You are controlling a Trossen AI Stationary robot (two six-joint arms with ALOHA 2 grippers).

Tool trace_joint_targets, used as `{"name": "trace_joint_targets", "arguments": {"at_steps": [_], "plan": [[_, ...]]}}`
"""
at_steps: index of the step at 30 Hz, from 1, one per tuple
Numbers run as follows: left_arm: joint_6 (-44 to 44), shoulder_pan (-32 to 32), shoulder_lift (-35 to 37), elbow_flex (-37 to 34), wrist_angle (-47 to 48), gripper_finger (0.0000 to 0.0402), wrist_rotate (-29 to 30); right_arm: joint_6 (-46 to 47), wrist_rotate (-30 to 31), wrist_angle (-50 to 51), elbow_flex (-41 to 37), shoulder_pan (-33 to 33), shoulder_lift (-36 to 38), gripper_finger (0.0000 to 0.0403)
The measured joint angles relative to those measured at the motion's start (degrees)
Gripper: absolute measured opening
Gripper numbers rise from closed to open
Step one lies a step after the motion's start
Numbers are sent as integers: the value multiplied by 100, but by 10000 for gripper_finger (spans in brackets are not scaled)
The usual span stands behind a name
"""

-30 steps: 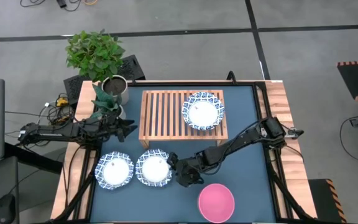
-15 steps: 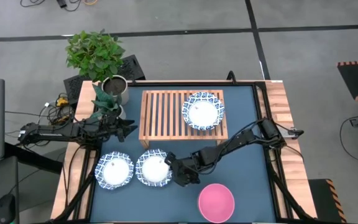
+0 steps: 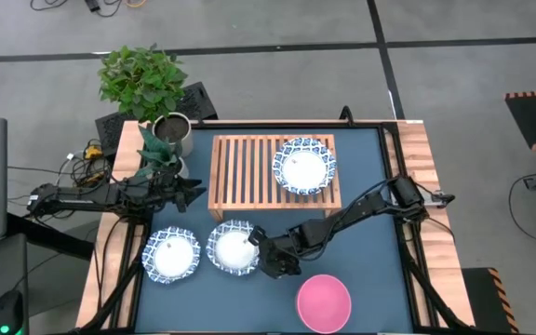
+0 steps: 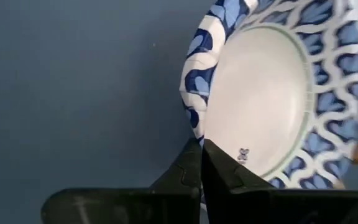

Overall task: Place and stack bowls onto a shelf
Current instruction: Stack the white patterned bowl on top of the white patterned bowls on the shelf

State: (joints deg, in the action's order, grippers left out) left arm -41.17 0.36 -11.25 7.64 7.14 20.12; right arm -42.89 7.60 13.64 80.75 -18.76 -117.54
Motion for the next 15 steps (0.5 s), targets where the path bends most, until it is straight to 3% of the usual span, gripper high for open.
{"name": "trace_joint_targets", "arguments": {"at_steps": [8, 15], "plan": [[-2, 0, 0, 0, -2, 253, 0, 104, -52, 189, -5, -68, 789, 20], [9, 0, 2, 0, -2, 253, 9, 569, -883, 165, -4, -72, 1904, 21]]}}
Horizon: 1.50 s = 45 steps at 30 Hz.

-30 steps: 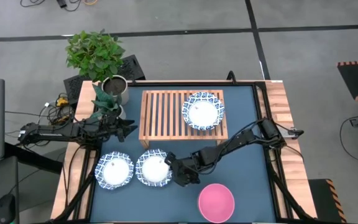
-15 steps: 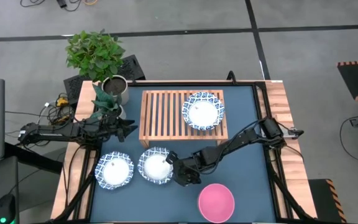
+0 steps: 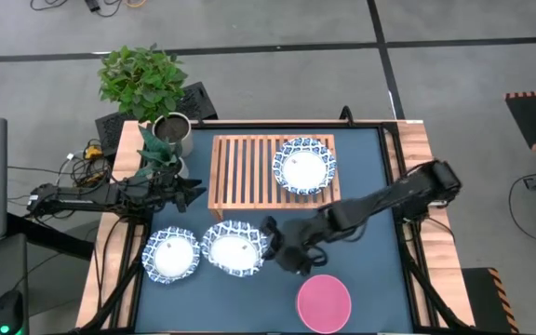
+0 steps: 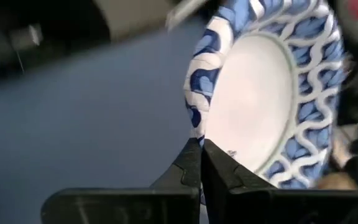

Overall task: Place and stack bowls onto a shelf
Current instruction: Stack the white patterned bowl on top of the white patterned bowls on the shelf

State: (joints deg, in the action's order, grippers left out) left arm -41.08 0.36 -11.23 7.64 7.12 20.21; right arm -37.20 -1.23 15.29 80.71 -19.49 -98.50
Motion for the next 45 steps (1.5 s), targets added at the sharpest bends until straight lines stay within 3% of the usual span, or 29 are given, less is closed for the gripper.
{"name": "trace_joint_targets", "arguments": {"at_steps": [3, 5, 8, 13, 16, 21, 25, 31, 45], "plan": [[3, 0, 0, 0, 4, 253, 1, 304, -316, -112, 0, -8, 525, 21], [4, 0, 0, 0, 31, 253, 2, 314, -122, -109, 0, -47, 902, 21], [4, 0, 0, 0, 116, 253, 4, 311, 931, 105, 2, -124, 1469, 21], [-4, 0, 0, 0, 154, 253, 4, 511, 3052, 1360, 4, -83, 2223, 21], [3, 0, -2, 1, 163, 253, 6, 938, 3710, 2254, 4, 24, 2461, 21], [7, 0, -1, 0, 166, 253, 79, 1703, 3857, 3677, 2, 286, 2495, 20], [7, 0, -1, 0, 167, 253, 134, 1872, 3864, 4246, 0, 426, 2261, 20], [-10, 0, 0, 0, 188, 253, 148, 1776, 3379, 4538, 0, 574, 1880, 20], [-38, 0, -2, 0, 299, 253, 144, 2036, 3257, 4812, 0, 770, 1700, 49]]}}
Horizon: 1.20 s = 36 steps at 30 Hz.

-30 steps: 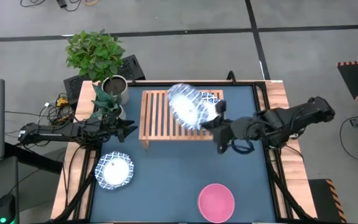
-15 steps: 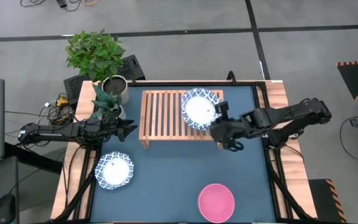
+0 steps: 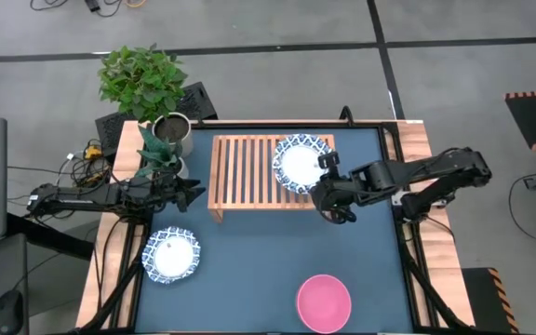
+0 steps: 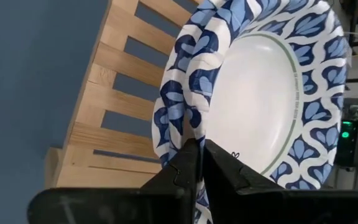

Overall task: Place and stack bowls onto a shelf
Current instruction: Stack the white patterned bowl on top of the white patterned bowls on the shelf

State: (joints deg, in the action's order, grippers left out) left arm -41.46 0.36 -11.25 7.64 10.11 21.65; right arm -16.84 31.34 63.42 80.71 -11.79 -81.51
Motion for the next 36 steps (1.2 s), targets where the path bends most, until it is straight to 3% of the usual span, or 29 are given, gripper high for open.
{"name": "trace_joint_targets", "arguments": {"at_steps": [4, 8, 12, 20, 24, 30, 36], "plan": [[11, 0, 2, 0, -9, 253, -62, 140, -3, 0, 0, -1, 96, 52], [214, 0, 0, 0, -15, 253, -548, 175, -3, -73, 0, -1, 149, 66], [281, 0, 0, 1, -13, 253, -1081, 179, -9, -229, 4, -1, 265, 91], [269, -1, 0, 2, 429, 253, -1364, 291, -11, -568, 6, -5, 507, 160], [265, -2, 0, 2, 655, 253, -1829, 351, -10, -603, 2, -5, 545, 185], [281, -21, 0, 1, 1006, 253, -2826, 442, -11, -603, 2, -5, 542, 193], [694, -280, -120, 29, 1390, 253, -2949, 752, -11, -606, 2, -5, 539, 190]]}}
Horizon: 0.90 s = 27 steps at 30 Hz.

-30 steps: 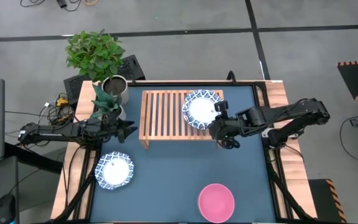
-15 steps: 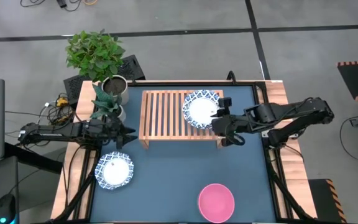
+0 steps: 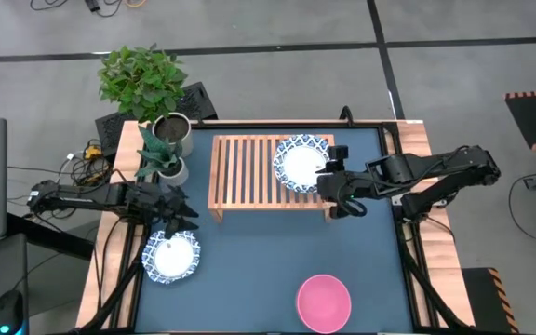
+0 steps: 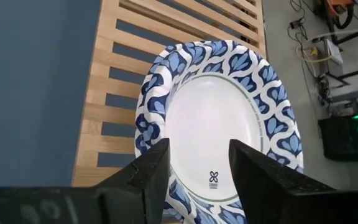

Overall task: Place and stack bowls onto a shelf
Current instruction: Stack the white patterned bowl on top of the white patterned bowls on the shelf

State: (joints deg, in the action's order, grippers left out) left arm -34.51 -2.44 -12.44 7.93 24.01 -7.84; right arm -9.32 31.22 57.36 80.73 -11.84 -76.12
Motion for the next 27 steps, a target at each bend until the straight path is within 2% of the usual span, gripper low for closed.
{"name": "trace_joint_targets", "arguments": {"at_steps": [4, 8, 16, 21, 27], "plan": [[299, -163, -277, 103, 344, 253, 258, 232, -3, 1, 0, 0, 0, 191], [242, -325, -731, 109, 383, 253, 395, 245, -4, -1, 0, 0, -2, 191], [49, -748, -1870, 132, 369, 253, 247, 483, -28, 2, 0, 0, -4, 191], [-201, -999, -2365, 505, 380, 253, 206, 485, -133, 3, 0, 0, -4, 191], [-393, -1229, -2739, 1337, 468, 253, 258, 532, -133, 3, 0, 0, -4, 191]]}}
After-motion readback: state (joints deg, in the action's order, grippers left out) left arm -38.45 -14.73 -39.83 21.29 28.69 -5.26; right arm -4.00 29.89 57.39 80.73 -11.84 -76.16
